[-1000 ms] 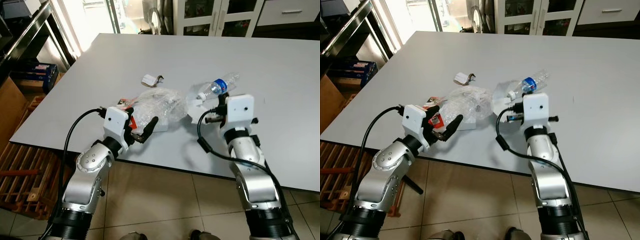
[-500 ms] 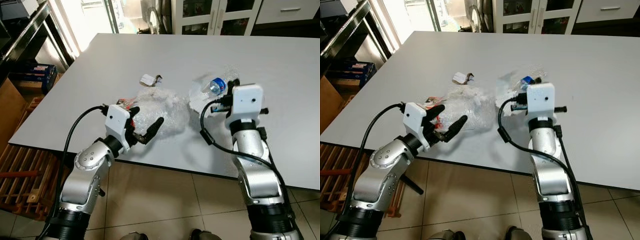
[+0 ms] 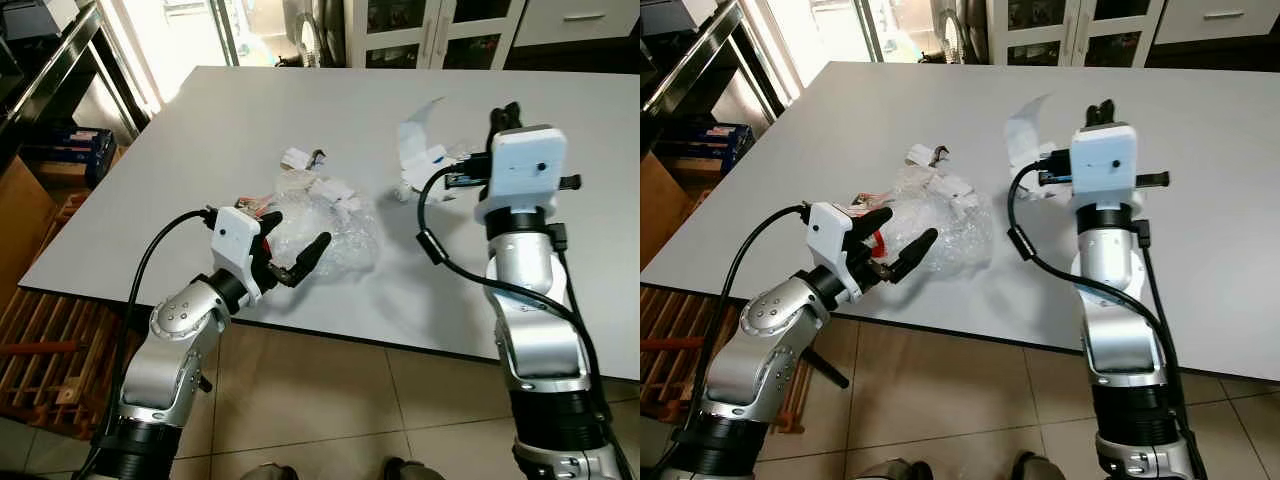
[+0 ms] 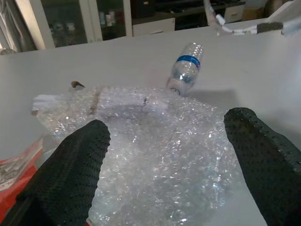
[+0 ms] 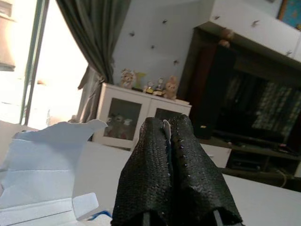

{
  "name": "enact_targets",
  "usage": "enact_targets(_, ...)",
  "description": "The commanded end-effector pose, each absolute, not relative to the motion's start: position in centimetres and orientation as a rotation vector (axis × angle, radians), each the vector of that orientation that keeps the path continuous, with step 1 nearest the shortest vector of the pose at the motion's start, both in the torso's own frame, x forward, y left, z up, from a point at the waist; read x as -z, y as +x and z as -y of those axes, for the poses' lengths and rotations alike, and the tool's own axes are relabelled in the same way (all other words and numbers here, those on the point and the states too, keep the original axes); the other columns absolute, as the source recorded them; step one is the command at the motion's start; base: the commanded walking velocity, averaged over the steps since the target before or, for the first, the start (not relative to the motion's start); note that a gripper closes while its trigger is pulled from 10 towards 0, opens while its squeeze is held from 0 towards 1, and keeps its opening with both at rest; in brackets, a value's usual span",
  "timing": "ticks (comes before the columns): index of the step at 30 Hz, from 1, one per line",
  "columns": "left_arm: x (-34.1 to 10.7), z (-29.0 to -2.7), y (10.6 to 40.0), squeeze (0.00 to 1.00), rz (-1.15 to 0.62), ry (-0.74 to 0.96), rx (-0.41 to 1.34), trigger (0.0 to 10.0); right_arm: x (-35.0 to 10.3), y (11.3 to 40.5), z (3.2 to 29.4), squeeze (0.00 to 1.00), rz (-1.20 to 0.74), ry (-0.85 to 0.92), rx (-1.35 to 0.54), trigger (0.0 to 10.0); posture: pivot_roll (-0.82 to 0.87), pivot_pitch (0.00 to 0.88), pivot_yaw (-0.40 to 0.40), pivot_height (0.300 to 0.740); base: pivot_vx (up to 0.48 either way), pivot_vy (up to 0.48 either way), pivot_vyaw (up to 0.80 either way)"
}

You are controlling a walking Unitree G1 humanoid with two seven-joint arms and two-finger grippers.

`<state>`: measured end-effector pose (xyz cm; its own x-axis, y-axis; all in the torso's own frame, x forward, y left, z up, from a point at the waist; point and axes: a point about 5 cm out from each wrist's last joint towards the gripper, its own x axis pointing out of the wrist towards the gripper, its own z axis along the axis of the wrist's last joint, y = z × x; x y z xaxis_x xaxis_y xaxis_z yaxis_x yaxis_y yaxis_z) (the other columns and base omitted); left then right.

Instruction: Picking trash to rubbish bin

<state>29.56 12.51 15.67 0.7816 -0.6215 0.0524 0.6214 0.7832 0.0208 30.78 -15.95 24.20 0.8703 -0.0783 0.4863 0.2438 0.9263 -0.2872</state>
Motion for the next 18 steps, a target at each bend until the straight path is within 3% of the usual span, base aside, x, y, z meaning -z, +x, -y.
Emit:
enact_targets(1, -16.1, -12.3, 29.4, 0.00, 0.057, 0.007, 0.716, 10.0, -25.0, 30.3, 16.1, 0.00, 0.519, -0.360, 0.194, 0.0, 0.01, 0.110, 0.113, 0.740, 0.000, 0.000, 0.00)
enact_targets(10, -16.2, -12.2, 29.1, 0.00, 0.034, 0.002, 0.793, 10.0, -25.1, 29.3, 16.6, 0.00, 0.515, -0.374, 0.208, 0.0, -0.01, 0.101, 0.105, 0.740, 0.000, 0.000, 0.00)
enact_targets(18, -16.3, -12.3, 29.6, 0.00, 0.046, -0.020, 0.648, 10.0, -25.4, 28.9, 15.9, 0.00, 0.510, -0.330, 0.193, 0.0, -0.01, 0.089, 0.088, 0.740, 0.000, 0.000, 0.00)
